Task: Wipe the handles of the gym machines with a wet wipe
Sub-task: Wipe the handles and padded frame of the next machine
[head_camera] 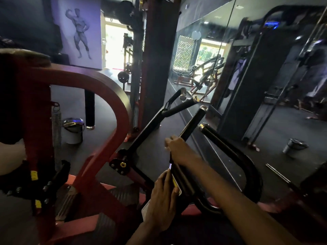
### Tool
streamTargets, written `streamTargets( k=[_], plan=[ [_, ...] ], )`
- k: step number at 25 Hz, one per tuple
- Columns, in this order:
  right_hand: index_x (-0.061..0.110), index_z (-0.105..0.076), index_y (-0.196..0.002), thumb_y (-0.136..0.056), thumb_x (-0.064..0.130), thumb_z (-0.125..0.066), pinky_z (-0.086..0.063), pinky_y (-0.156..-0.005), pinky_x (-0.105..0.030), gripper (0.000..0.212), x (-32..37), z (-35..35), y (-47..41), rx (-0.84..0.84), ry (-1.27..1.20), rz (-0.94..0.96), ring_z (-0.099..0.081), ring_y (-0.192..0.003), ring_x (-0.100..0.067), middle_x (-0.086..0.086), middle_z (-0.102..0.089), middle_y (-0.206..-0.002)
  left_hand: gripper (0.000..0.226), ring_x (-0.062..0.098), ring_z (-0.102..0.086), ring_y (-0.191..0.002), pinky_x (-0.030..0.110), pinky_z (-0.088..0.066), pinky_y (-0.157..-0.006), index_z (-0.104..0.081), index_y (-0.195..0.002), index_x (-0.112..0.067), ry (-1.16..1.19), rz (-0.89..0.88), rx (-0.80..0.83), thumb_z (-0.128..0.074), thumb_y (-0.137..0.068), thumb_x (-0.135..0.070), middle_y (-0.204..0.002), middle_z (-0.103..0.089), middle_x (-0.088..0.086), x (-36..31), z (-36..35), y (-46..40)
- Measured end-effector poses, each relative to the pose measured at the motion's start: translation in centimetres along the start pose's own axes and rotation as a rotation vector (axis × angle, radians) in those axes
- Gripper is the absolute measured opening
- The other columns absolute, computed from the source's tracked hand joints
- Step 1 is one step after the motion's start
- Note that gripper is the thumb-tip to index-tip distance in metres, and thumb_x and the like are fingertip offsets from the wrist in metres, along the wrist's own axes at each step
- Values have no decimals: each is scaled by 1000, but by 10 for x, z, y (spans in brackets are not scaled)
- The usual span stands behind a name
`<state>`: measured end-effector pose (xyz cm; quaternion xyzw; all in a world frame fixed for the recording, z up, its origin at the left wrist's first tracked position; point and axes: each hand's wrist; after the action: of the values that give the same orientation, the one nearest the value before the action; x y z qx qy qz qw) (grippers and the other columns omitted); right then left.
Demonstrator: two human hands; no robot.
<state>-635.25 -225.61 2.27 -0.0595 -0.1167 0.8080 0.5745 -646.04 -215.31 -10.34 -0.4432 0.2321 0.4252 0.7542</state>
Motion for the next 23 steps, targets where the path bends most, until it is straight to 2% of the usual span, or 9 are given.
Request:
streamTargets(
  k=[4,6,8,10,12,14,17,21,23],
  plan=[
    [7,-67,-101,-86,2,-61,-56,-82,-32,17,-23,1,11,-611,-727,-664,-65,-92,-19,-9,-67,-104,60,0,5,-146,25,-8,-120,3,-151,-31,-2,-114,107,-19,-99,-51,-157,11,-22,1,13,-8],
    [6,-67,-106,-85,-1,-61,-57,-83,-35,23,-20,-4,8,-784,-1022,-768,-66,-96,-20,-11,-69,-108,60,1,9,-146,23,-3,-119,5,-150,-29,-6,-173,154,-20,-99,-49,-156,18,-24,1,19,-16],
    [7,-67,-106,-85,-1,-61,-56,-85,-38,23,-14,-8,1,-885,-1124,-794,-65,-100,-21,-10,-68,-110,61,3,8,-146,24,-4,-120,4,-150,-27,-21,-215,165,-22,-100,-48,-157,17,-21,1,21,-25],
    [8,-68,-103,-85,-1,-61,-56,-78,-26,21,-8,-3,-3,-885,-1072,-795,-65,-96,-17,-7,-67,-108,61,0,8,-145,22,-4,-119,4,-150,-27,-26,-210,185,-21,-99,-51,-157,15,-19,4,25,-32],
    [9,-68,-103,-87,1,-60,-50,-64,-9,19,-3,-1,1,-826,-911,-759,-64,-87,-11,-6,-66,-106,62,-3,10,-144,15,1,-117,6,-148,-29,-41,-202,217,-17,-97,-55,-156,15,-19,10,29,-36],
    [7,-68,-102,-88,4,-60,-46,-58,-3,16,0,0,12,-783,-732,-729,-63,-86,-11,-8,-66,-105,62,-2,10,-144,16,2,-117,6,-148,-29,-58,-208,226,-13,-96,-57,-156,15,-18,16,28,-42],
    [6,-67,-103,-90,7,-59,-41,-57,-2,16,-1,5,26,-720,-539,-729,-61,-87,-7,-6,-68,-103,66,-2,8,-145,26,-4,-121,1,-147,-28,-3,-200,230,-8,-93,-64,-157,8,-15,22,28,-59],
    [10,-64,-110,-91,9,-58,-46,-70,-9,20,0,18,35,-684,-462,-625,-57,-95,-4,-2,-66,-107,68,-7,5,-143,25,-9,-121,-2,-147,-33,7,-145,236,-11,-89,-68,-157,4,-17,26,35,-86],
    [14,-63,-117,-90,10,-60,-40,-67,-2,28,1,25,39,-725,-392,-579,-51,-99,0,0,-63,-113,61,-6,2,-143,26,-13,-120,-1,-144,-38,-9,-135,251,-15,-91,-62,-155,4,-20,29,42,-105]
  ],
)
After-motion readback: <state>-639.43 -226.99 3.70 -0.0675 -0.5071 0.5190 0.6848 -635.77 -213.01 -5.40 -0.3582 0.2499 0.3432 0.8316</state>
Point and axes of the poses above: each hand's wrist, its own y-axis away from the middle knuckle, its own z-axis out of the back of the hand, x = y × z
